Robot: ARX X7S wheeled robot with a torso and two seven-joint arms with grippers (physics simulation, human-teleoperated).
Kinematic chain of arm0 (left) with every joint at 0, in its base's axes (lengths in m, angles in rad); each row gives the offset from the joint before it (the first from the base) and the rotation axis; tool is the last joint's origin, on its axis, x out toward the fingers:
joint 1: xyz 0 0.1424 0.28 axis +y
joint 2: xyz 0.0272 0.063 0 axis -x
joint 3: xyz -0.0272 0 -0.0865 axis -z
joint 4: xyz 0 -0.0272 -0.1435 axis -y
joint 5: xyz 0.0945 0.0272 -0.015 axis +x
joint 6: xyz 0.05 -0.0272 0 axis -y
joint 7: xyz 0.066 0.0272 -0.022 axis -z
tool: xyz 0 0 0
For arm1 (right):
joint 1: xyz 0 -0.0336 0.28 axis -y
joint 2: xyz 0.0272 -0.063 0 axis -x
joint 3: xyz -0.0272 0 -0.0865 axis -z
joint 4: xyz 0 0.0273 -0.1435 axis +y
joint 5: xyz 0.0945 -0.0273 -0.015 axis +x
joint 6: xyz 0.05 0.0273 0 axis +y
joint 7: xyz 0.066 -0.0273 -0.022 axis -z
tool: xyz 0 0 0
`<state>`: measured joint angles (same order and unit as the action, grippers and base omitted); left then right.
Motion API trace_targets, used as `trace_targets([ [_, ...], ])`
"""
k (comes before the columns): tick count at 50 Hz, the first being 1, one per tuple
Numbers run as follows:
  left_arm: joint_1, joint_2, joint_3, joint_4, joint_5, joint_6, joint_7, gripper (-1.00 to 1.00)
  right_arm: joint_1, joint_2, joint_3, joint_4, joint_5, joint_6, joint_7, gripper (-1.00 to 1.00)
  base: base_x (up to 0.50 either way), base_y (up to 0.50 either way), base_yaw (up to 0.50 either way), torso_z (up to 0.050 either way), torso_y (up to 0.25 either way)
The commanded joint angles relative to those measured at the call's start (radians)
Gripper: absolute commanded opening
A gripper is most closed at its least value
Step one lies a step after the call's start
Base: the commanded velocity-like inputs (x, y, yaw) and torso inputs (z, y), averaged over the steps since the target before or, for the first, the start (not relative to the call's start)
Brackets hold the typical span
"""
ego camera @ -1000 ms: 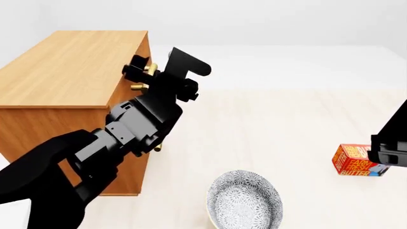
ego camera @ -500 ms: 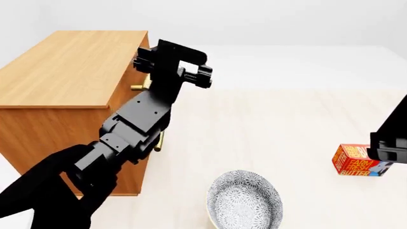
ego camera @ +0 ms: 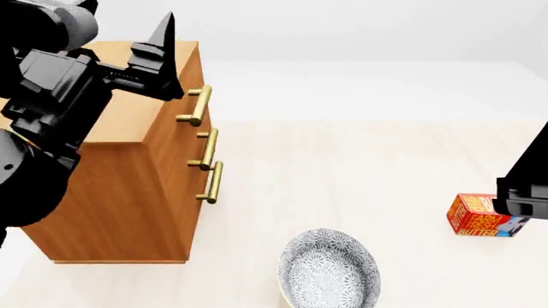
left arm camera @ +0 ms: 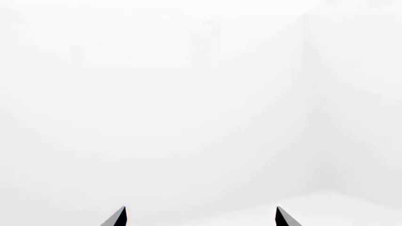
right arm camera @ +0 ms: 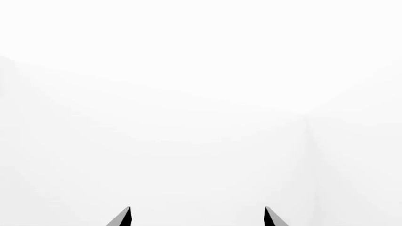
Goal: Put the chocolate pudding in the top drawer of the cabinet and close it.
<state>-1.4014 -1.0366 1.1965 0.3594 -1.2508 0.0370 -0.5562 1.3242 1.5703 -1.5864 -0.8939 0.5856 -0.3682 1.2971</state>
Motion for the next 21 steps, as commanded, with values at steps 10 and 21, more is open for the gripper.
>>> trace_targets([
  [10,0.152,-0.353,-0.009,0.357,0.007,0.298,0.091,1.00,-0.005,0.000,0.004,-0.001,0.003,-0.010,-0.015,1.00,0.00,0.00,0.00,0.000,0.000],
  [21,0.295,-0.469,0.067,0.386,0.153,0.560,0.102,1.00,-0.008,0.000,0.005,-0.007,0.000,-0.023,-0.036,1.00,0.00,0.00,0.00,0.000,0.000],
])
